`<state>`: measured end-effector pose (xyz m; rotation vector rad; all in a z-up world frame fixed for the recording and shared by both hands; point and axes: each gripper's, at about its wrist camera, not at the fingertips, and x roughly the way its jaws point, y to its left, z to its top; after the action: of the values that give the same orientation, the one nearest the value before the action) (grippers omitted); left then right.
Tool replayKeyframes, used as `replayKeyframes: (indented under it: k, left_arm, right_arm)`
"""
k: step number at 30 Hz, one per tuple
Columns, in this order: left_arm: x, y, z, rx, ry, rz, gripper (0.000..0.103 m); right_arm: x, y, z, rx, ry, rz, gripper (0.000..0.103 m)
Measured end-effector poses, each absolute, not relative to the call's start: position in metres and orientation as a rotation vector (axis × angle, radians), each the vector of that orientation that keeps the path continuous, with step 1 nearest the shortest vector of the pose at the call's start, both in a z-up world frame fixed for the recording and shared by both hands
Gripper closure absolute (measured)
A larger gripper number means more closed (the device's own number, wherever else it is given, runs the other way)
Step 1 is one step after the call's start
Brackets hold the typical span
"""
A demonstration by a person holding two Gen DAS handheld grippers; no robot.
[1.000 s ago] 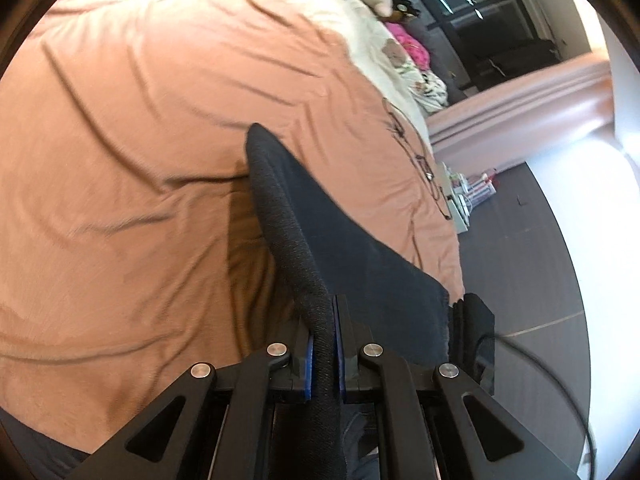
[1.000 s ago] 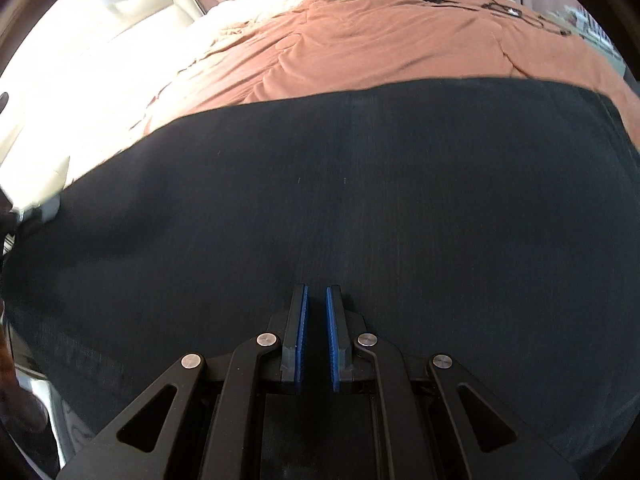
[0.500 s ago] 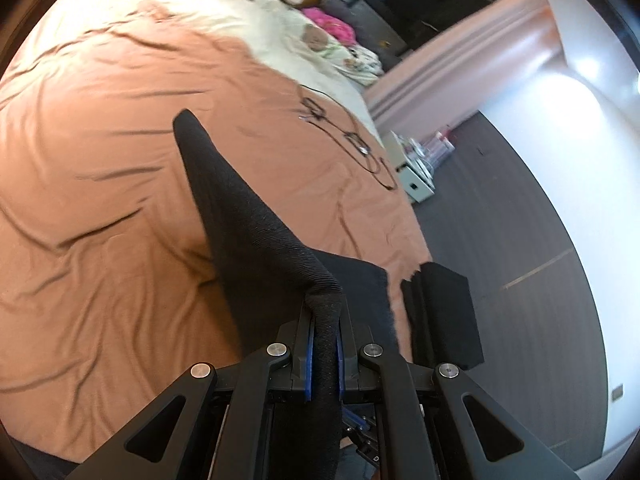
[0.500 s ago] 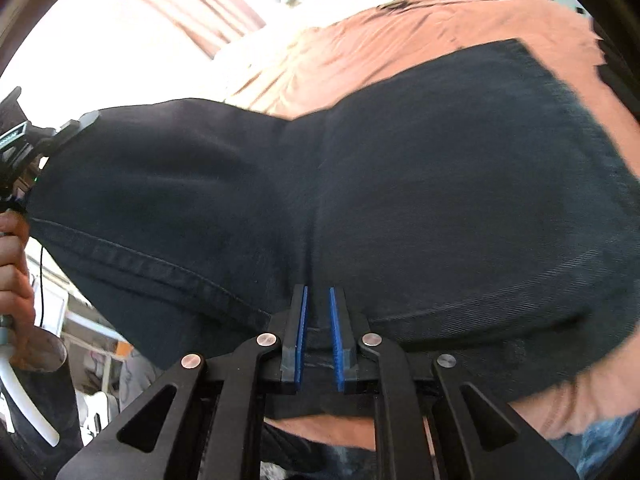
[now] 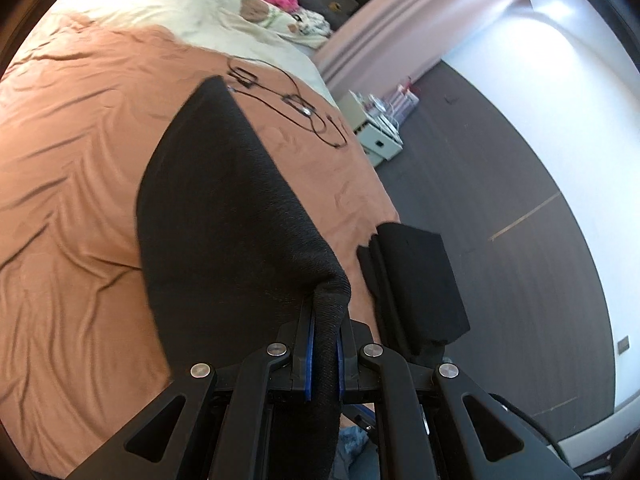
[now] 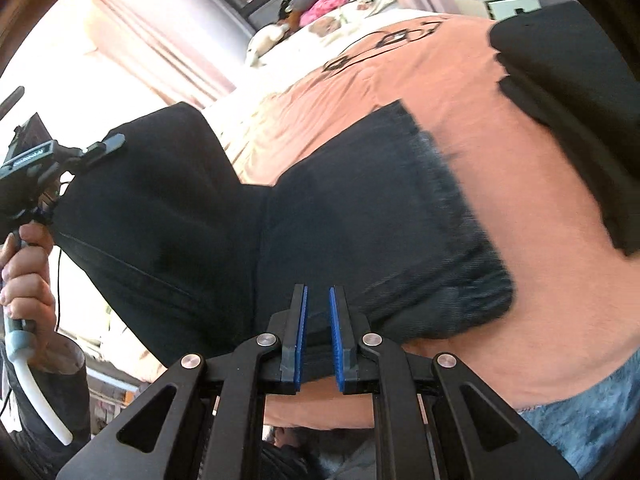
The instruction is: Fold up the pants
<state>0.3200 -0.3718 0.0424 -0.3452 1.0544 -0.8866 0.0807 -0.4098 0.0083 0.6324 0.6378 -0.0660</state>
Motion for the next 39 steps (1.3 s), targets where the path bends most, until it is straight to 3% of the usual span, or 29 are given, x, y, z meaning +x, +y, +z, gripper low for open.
replayKeyframes:
  k: [1, 3, 5, 24, 27, 31, 39]
  left_arm:
    - [0.320, -0.382, 0.040, -0.336, 1.064, -0.897, 0.095]
    - [0.320, -0.401, 0.035, -0.316, 1.080, -0.919, 0.095]
    - [0.320, -0.417, 0.030, -0.302, 1.096, -0.936, 0.095]
    - [0.301, -0.541, -0.027, -0.138, 1.234, -0.997, 0.095]
    - [0.289, -0.551, -0.033, -0.083, 1.261, -1.031, 0.083]
    - [0.278, -0.545, -0.034, -0.096, 1.278, -1.114, 0.059]
    - [0.302, -0.499, -0.043, -0.122, 1.260, -1.000, 0.057]
  right_arm:
    - [0.076, -0.414, 0.008, 0.636, 0.636, -0.074, 0.089]
    - [0.066, -0.419, 0.007, 0.647, 0.624, -0.086, 0.053]
    - [0.055, -0.421, 0.007, 0.652, 0.597, -0.109, 0.040]
    - [-0.013, -0.443, 0.005, 0.748, 0.568, -0.199, 0.039]
    - [-0.018, -0.444, 0.007, 0.757, 0.562, -0.196, 0.039]
    - [-0.027, -0.442, 0.011, 0.760, 0.549, -0.191, 0.039]
    - [-0.020, -0.451, 0.012, 0.788, 0.500, -0.160, 0.039]
